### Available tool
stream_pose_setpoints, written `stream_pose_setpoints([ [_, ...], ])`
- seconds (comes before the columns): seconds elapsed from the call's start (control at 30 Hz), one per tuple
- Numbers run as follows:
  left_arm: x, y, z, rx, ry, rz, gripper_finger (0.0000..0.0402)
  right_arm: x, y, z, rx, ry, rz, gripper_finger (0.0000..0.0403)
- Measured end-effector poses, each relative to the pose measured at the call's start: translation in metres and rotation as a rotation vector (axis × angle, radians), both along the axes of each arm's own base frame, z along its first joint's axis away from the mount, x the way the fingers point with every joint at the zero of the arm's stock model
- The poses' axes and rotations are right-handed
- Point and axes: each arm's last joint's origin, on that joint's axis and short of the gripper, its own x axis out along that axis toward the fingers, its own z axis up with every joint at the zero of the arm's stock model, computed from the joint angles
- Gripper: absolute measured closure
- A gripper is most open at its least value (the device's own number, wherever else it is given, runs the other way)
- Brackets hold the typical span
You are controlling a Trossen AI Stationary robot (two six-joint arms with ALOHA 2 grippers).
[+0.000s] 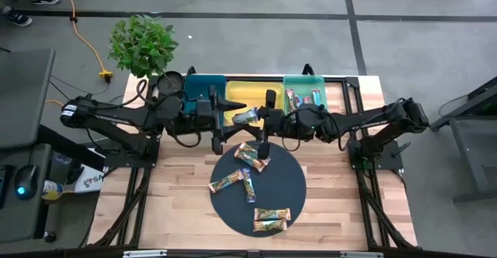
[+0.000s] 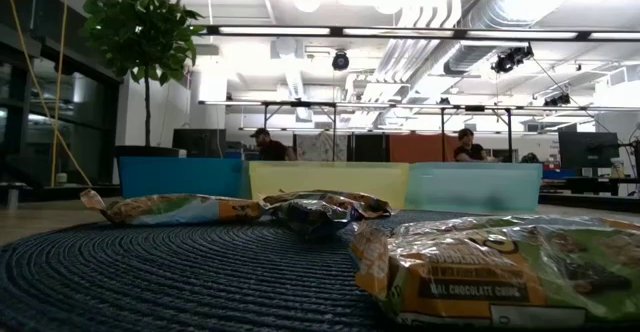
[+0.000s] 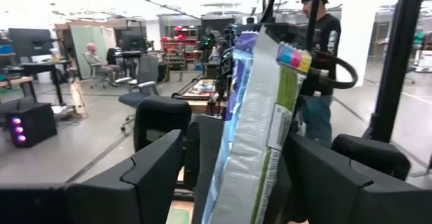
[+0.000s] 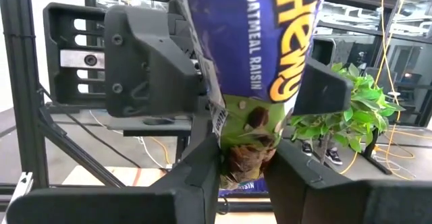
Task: Pick and place Granola Bars by type
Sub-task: Put the blue granola bar into the blue bin
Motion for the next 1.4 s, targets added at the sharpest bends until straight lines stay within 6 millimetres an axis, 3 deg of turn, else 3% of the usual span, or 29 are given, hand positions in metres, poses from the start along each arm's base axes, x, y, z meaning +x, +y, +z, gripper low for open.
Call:
stream_pose_setpoints([
  [0.23,0.0,0.0,0.0002,0.002,-0.002,0.0,0.0156,0.0,0.0001,0.0,0.0,0.0,0.004,0.0314],
  [0.63,0.0001,-0.0009,0.0003,0.003,-0.004,-0.032,0.0256,0.0,0.0001,0.0001,0.0,-0.001,0.004,0.0314],
  [1.2,0.0016,-0.0017,0.0,0.005,-0.01,-0.049,0.0357,0.0,0.0004,0.0,0.021,-0.003,0.017,0.0314],
  [1.4,0.0016,-0.0017,0.0004,0.005,-0.014,-0.049,0.037,0.0,0.0005,0.0001,0.02,-0.003,0.021,0.0314],
])
